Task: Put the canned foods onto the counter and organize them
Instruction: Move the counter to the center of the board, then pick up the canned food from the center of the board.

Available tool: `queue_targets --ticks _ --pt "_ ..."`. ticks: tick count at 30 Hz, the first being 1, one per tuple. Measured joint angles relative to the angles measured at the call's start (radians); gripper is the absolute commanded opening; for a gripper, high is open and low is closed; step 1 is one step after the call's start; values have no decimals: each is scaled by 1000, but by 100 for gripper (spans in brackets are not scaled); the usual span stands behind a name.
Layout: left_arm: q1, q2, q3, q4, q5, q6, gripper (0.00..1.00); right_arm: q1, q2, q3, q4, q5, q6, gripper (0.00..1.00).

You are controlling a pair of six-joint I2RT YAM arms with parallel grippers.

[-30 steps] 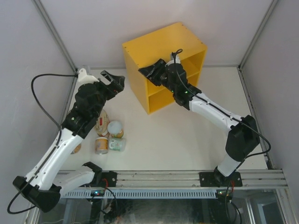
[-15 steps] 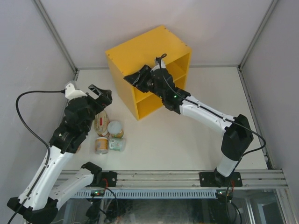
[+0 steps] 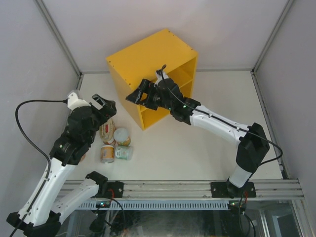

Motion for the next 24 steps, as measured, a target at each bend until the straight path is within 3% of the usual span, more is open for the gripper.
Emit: queue_targets --ticks 13,24 --pt "1 93 7 -108 -35 -92 100 -12 -158 -131 -94 -52 -79 87" --pt "78 131 9 -280 -94 -264 100 53 -359 -232 -224 33 -193 86"
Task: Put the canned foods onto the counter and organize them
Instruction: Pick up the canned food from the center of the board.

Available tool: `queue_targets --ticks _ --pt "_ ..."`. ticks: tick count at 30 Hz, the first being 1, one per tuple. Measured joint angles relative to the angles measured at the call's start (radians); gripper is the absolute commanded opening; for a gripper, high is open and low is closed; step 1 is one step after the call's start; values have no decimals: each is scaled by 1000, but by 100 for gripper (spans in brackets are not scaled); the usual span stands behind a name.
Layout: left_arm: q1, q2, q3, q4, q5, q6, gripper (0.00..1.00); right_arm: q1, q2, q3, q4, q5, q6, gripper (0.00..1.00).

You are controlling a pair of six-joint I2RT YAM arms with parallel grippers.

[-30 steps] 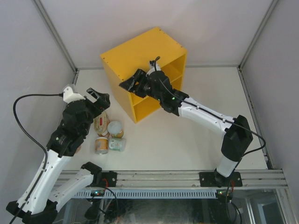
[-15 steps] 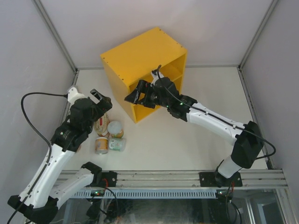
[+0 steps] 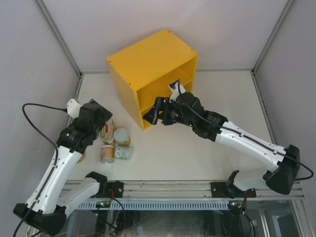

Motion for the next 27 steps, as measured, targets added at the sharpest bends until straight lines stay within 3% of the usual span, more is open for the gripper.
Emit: queue_targets --ticks 10,20,27 --pt "195 34 -8 -86 -6 -127 100 92 -159 -115 -102 124 -62 85" --pt "366 224 -8 -133 9 -246 100 114 -337 -218 -126 194 -73 85" --pt "417 389 3 -138 1 -230 100 114 -377 -243 -140 212 -96 85"
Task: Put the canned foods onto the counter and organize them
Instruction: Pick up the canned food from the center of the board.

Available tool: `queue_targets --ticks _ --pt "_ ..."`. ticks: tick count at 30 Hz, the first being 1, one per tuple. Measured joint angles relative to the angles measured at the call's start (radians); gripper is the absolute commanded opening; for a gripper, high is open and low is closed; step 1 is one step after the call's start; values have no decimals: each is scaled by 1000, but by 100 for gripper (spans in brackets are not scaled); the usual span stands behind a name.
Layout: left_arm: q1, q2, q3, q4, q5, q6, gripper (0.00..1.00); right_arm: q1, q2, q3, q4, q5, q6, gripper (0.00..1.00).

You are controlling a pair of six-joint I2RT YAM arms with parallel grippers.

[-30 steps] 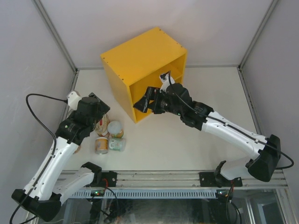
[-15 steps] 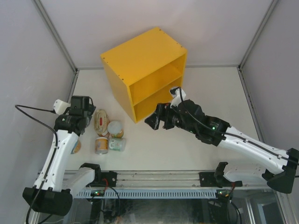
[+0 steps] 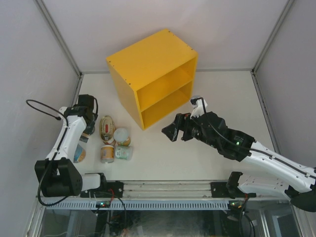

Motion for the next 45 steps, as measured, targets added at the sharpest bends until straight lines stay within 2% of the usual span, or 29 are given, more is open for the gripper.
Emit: queue_targets --ticks 10,28,45 --pt "66 80 25 78 -2 111 100 -4 10 0 8 -18 -36 85" --pt "79 153 44 202 0 294 100 -48 48 -2 33 -95 -57 85" --pt "88 210 58 249 -3 387 100 -55 50 -3 33 -117 -62 85"
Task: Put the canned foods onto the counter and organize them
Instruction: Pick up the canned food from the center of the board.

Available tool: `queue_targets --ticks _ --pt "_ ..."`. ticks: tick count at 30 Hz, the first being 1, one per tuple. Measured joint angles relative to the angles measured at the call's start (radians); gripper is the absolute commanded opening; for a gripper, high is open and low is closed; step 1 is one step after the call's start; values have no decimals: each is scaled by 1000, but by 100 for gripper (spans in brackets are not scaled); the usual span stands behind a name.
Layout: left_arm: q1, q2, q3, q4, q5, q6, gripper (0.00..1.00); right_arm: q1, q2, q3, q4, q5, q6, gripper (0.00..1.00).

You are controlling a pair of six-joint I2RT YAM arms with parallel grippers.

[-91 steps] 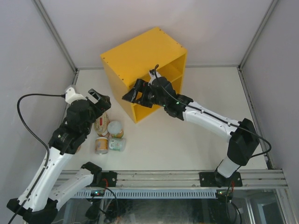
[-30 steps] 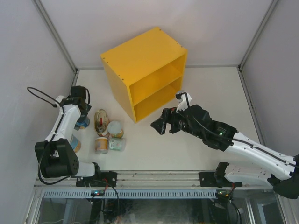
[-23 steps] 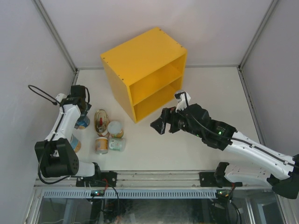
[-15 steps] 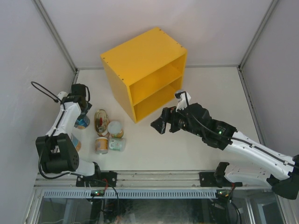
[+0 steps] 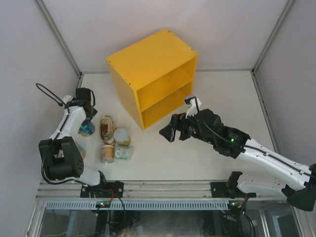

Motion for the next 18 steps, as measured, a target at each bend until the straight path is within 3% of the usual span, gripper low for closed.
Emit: queue_targets --ticks 18 --pt "33 72 58 29 3 86 100 -22 22 -6 2 -32 -2 85"
